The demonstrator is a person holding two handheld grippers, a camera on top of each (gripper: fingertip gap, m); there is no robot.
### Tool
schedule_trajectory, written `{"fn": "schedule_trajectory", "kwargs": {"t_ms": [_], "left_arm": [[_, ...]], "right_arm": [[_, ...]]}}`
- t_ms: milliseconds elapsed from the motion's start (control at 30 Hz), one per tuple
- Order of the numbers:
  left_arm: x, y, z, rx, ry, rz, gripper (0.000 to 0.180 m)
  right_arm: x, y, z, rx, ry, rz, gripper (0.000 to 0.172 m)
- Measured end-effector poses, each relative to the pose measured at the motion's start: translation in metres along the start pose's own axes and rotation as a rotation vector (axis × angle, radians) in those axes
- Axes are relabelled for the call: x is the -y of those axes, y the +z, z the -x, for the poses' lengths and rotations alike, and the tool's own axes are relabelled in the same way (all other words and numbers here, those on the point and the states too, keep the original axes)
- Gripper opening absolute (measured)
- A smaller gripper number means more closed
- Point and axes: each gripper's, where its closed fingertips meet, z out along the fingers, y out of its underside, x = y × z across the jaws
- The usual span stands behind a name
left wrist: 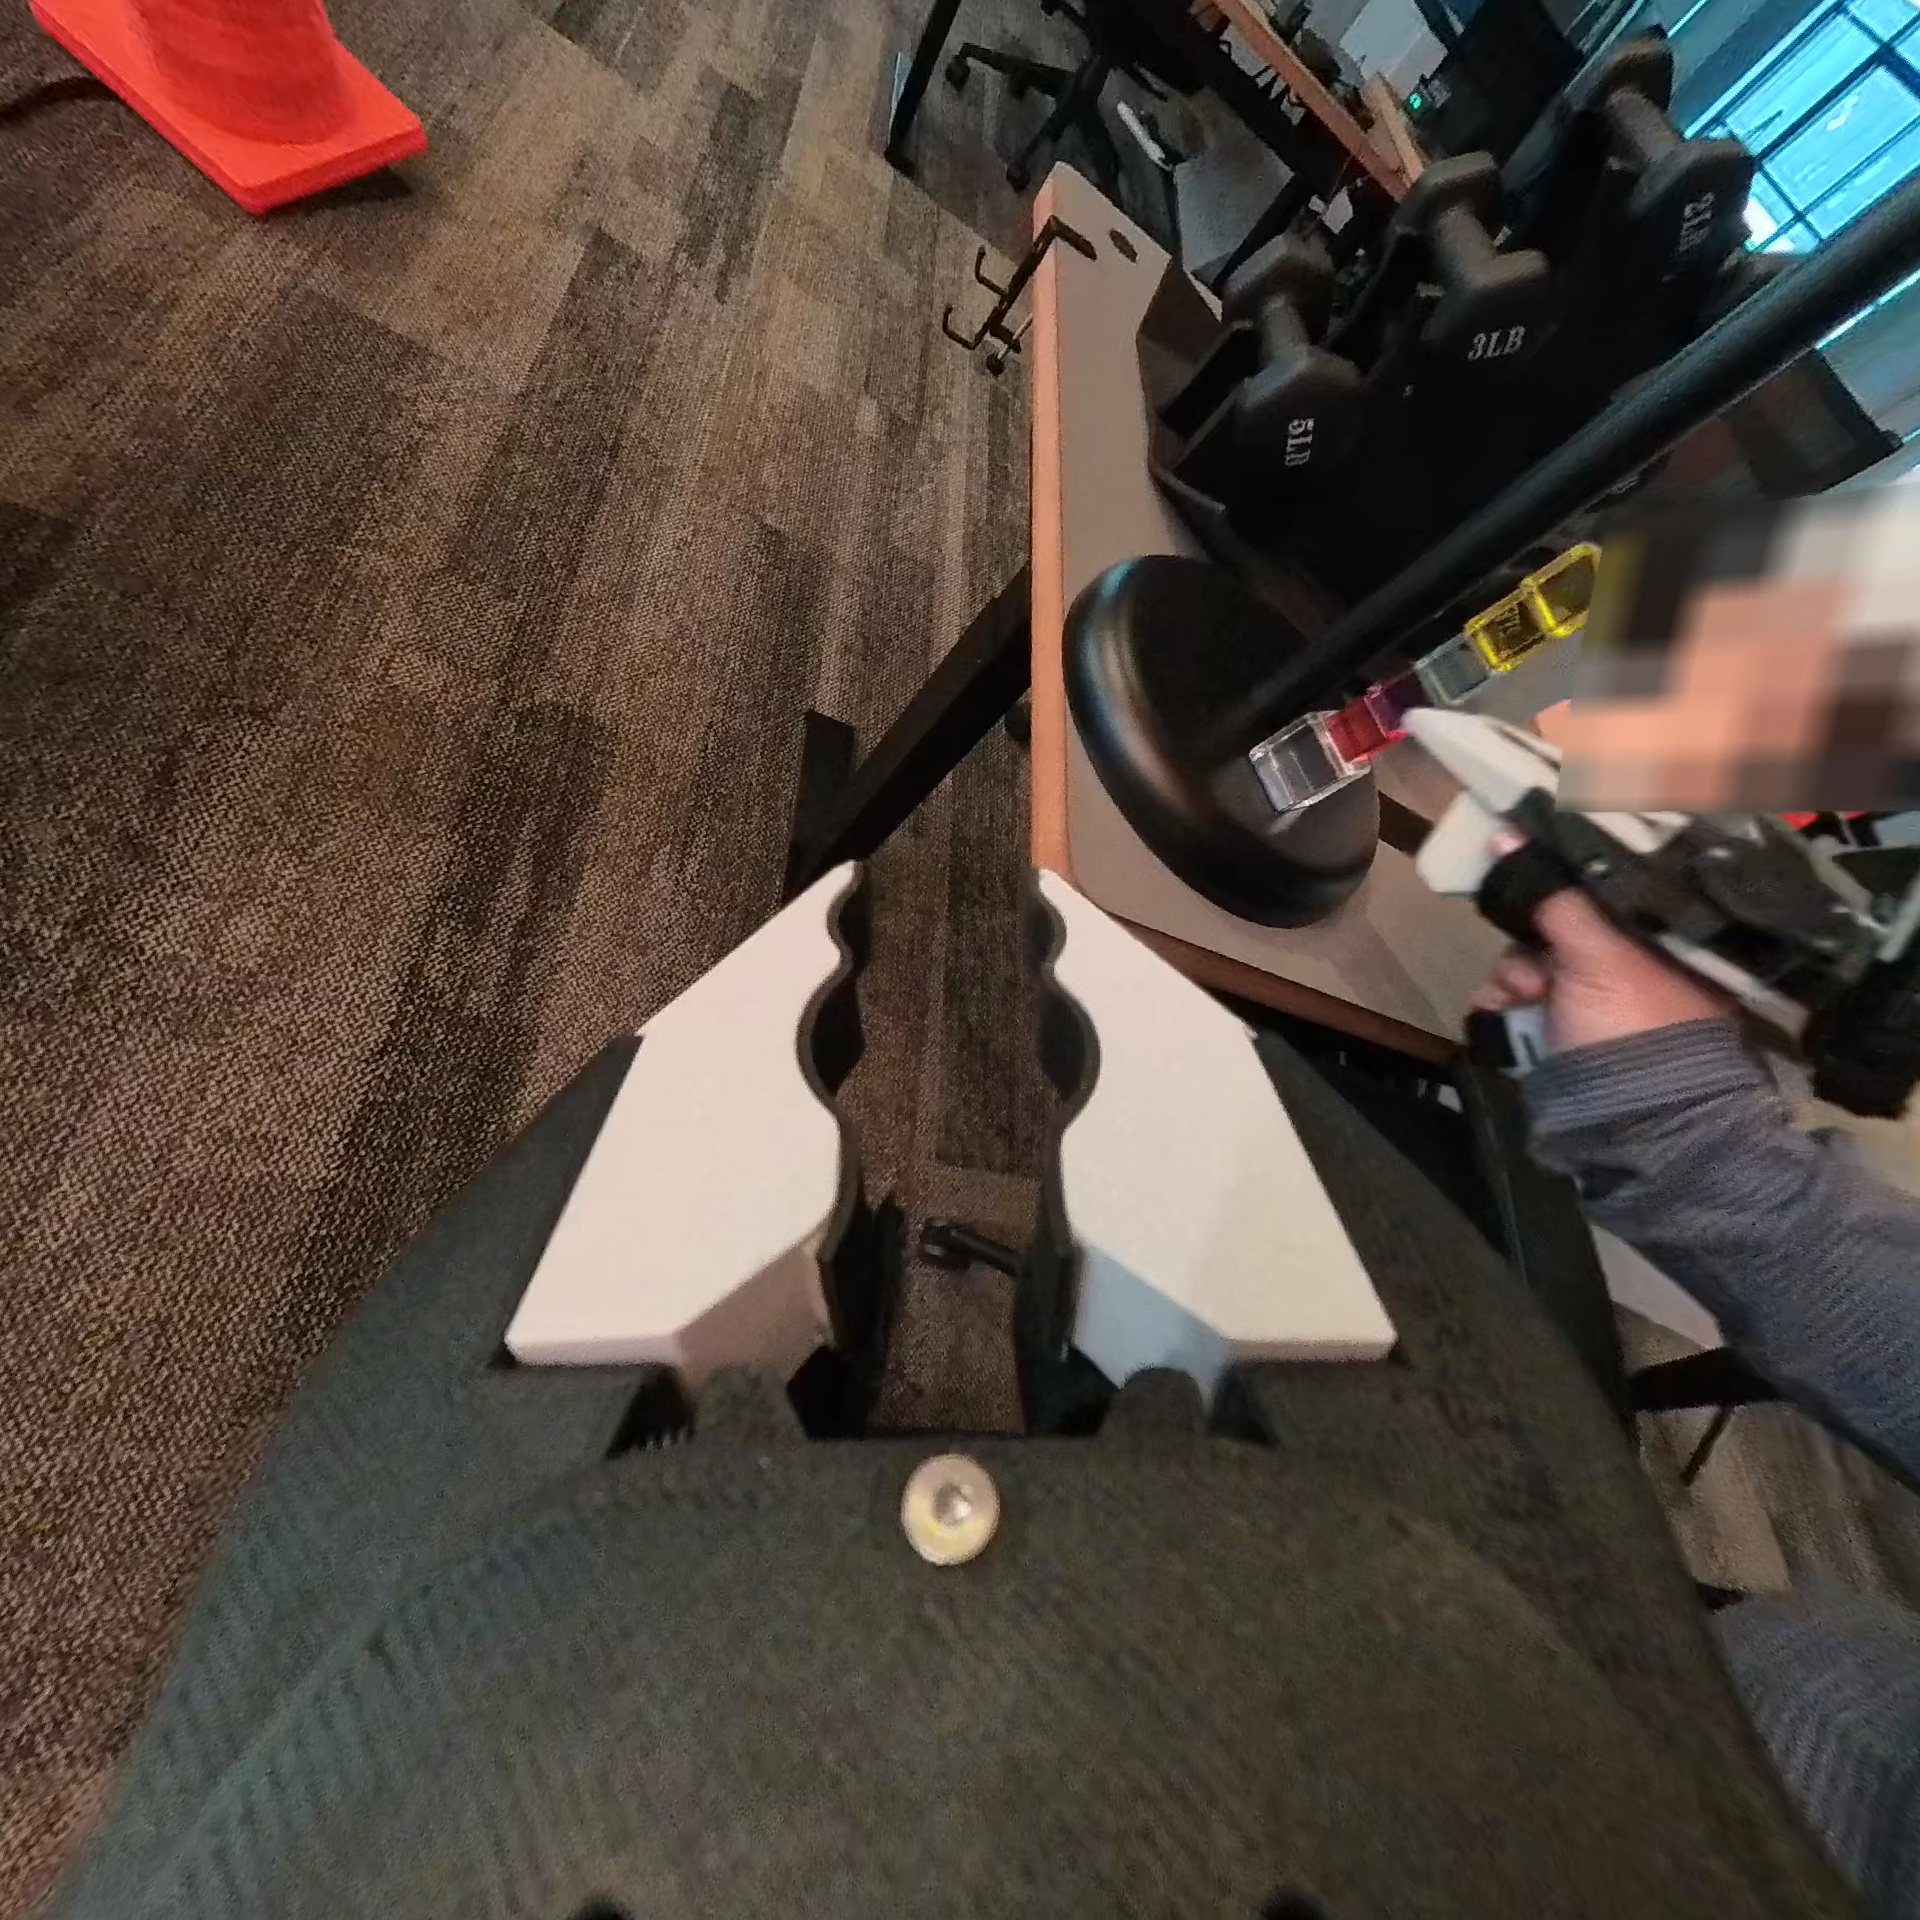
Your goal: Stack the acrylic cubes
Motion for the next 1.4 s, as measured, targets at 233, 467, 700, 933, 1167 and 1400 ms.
{"fn": "schedule_trajectory", "kwargs": {"t_ms": [233,467,700,933,1167,1400], "left_arm": [[0.001,-0.001,-0.003,0.008,0.035,0.023,0.028],[0.001,0.001,-0.005,0.01,0.044,0.038,0.028],[-0.006,0.015,-0.014,-0.021,0.052,0.07,0.027],[-0.008,0.039,-0.04,-0.077,0.097,0.103,0.027],[0.011,0.048,-0.053,-0.101,0.14,0.055,0.026],[0.042,0.037,-0.037,-0.059,0.175,-0.013,0.026]], "right_arm": [[-0.016,0.034,0.024,0.036,0.025,0.02,0.0],[-0.02,0.03,-0.112,-0.15,0.204,-0.001,0.0],[-0.055,-0.001,-0.205,-0.211,0.248,-0.021,0.0],[-0.071,-0.034,-0.179,-0.309,0.335,-0.073,0.0],[-0.059,-0.07,-0.131,-0.236,0.273,-0.058,0.0],[-0.046,-0.098,-0.12,-0.195,0.052,-0.014,0.0]]}}
